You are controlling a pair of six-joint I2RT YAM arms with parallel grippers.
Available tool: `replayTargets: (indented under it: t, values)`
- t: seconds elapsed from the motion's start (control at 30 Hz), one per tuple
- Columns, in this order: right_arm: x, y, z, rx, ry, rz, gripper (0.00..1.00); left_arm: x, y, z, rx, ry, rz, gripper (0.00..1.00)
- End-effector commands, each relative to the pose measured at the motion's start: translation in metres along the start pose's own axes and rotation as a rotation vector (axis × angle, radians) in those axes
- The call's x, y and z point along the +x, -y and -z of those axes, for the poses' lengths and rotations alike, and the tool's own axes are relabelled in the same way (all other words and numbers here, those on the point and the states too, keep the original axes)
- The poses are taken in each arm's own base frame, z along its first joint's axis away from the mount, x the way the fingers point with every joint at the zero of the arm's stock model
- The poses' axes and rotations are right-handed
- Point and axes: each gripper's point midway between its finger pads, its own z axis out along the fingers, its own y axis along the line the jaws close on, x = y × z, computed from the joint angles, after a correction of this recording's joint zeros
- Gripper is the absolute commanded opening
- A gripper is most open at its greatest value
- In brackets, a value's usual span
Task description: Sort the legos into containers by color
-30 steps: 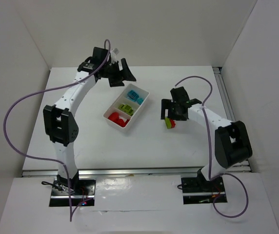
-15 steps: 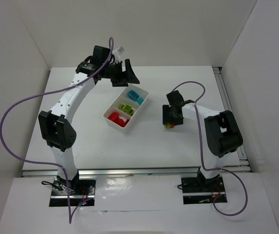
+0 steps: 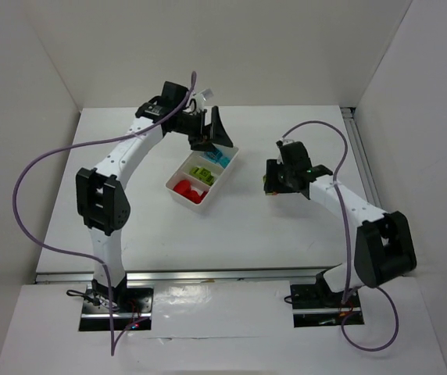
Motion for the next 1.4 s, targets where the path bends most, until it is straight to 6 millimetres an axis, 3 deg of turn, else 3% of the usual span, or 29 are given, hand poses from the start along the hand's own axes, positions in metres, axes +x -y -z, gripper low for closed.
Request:
replayTargets:
  t: [0.0,0.2,0.43,0.5,0.73,0.93,1.07,1.2,1.33,1.37]
  values:
    - [-0.018,-0.022,0.029,-0.13,0.089,0.055,0.49,0.028,0.031,-0.022,0.155,-0.118,-0.032,0.94]
    - [-0.027,-0.034,0.05,-0.202,0.14,0.073,0.49,0.042,0.039,-0.045,0.235,-0.154,-0.02,1.0]
    - [-0.029,-0.048,0.06,-0.276,0.147,0.082,0.49,0.057,0.049,-0.07,0.303,-0.197,-0.051,1.0]
    - [-0.03,-0.051,0.061,-0.293,0.151,0.085,0.49,0.064,0.043,-0.08,0.306,-0.222,-0.027,1.0]
    - [-0.035,-0.056,0.07,-0.321,0.171,0.091,0.47,0.064,0.033,-0.094,0.304,-0.225,0.008,0.95]
    - [-0.035,-0.056,0.069,-0.32,0.172,0.1,0.45,0.073,0.039,-0.105,0.318,-0.259,0.008,0.94]
    - [-0.035,-0.056,0.069,-0.32,0.172,0.1,0.45,0.075,0.04,-0.112,0.312,-0.26,0.018,0.86]
    - [-0.037,-0.056,0.069,-0.319,0.174,0.109,0.45,0.074,0.045,-0.115,0.324,-0.256,0.007,0.66]
    - [-0.038,-0.055,0.068,-0.311,0.176,0.108,0.45,0.071,0.047,-0.117,0.326,-0.252,0.01,0.37]
    - [-0.038,-0.055,0.068,-0.311,0.176,0.108,0.45,0.071,0.047,-0.117,0.326,-0.252,0.01,0.25]
